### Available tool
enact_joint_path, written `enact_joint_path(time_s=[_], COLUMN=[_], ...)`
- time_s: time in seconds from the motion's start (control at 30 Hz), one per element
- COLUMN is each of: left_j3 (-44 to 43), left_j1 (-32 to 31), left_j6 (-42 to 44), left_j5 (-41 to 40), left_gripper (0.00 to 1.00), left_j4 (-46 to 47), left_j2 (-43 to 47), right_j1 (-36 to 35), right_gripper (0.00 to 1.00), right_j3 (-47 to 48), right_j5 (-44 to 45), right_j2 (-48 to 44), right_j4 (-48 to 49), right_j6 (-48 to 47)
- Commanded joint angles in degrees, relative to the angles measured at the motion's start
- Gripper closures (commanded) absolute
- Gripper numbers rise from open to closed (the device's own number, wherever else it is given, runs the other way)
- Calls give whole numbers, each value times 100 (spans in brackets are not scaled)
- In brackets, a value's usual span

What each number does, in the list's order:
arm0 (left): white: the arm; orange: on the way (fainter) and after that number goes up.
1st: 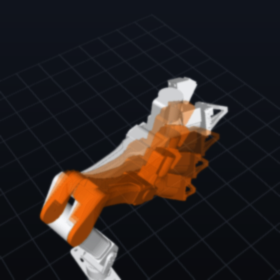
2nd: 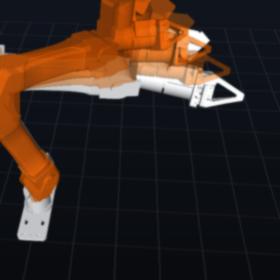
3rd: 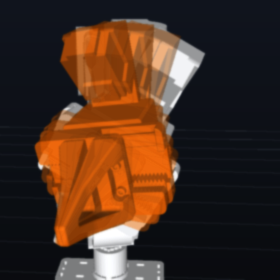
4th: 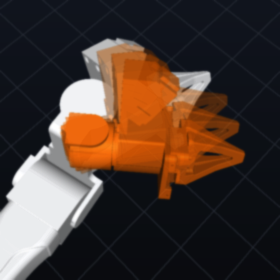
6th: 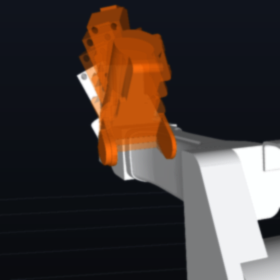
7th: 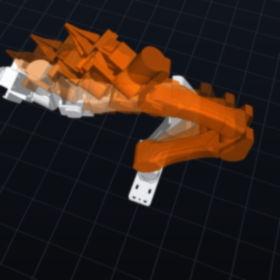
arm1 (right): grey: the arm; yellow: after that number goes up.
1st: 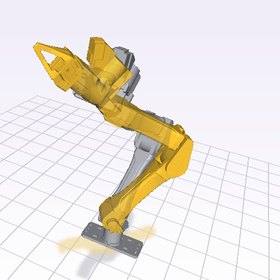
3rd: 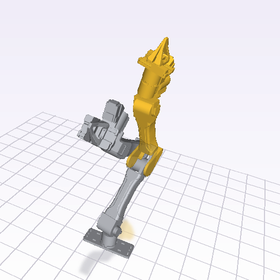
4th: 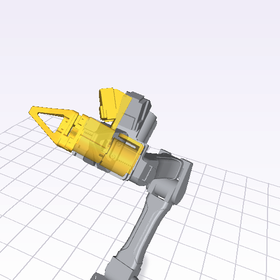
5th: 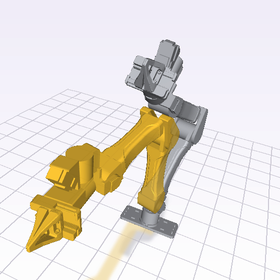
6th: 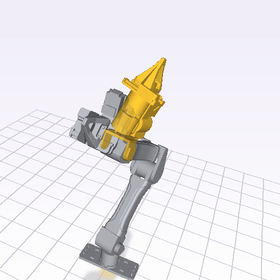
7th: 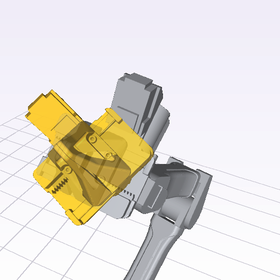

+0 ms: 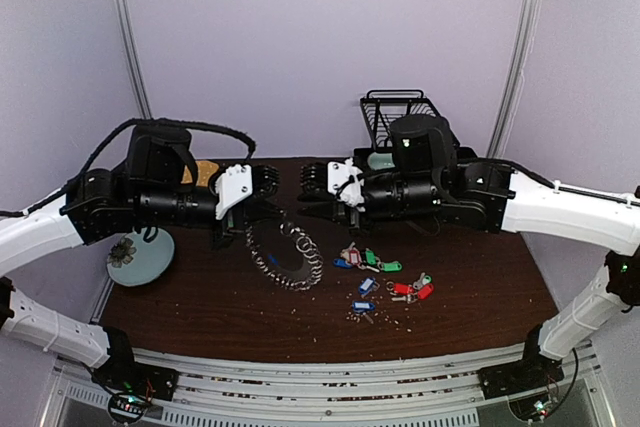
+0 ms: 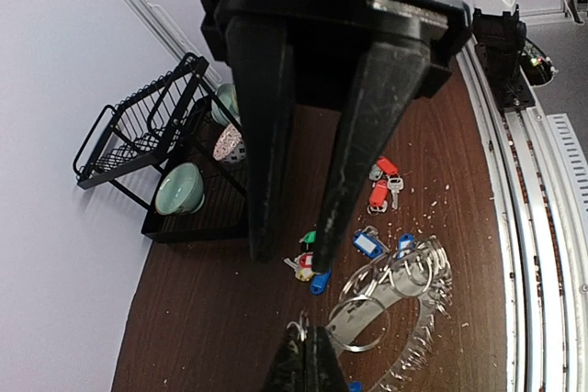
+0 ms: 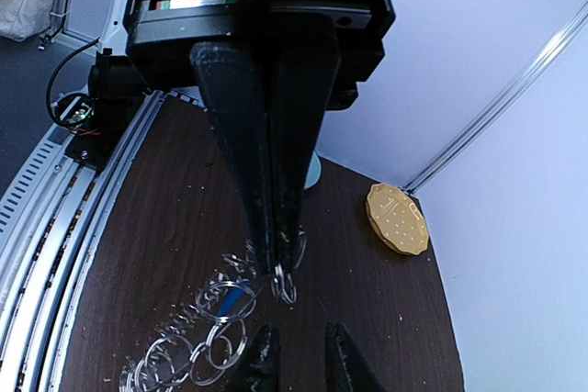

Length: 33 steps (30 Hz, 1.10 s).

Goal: Put the keys on the keyring
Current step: Adjust the keyring on the key storage ring.

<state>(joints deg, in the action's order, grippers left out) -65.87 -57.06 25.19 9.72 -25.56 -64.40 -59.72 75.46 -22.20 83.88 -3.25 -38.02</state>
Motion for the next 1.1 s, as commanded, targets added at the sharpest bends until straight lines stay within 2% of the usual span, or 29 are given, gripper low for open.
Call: enact_joint_path(time_s=[0.0,0.2,0.43,0.77,0.93,1.07], left_j3=[-268,-261,-243,-214,-175,-147], left_j1=[-29,-25,-25,-25,-25,-25], left_j6=[23,17,48,74,98,112], left_j5=[70,60,64,142,108,90], left_gripper=[100,100,100,100,100,100], left_j4=[191,193,200,195,209,225], left_j2=[24,27,42,31,59,59], right_j1=[-22,-22,-26,-22,14,331], right_gripper=[80,82,81,92,83,78], right_j3=[240,288,341,363,380,378], right_j5=[-439,-598,-720,-627,-376,-874], right_j2=[319,437,451,603,501,246], right_j4=[19,135,308,389,103,-129], right_j6=[27,77,299,259,-26,-56])
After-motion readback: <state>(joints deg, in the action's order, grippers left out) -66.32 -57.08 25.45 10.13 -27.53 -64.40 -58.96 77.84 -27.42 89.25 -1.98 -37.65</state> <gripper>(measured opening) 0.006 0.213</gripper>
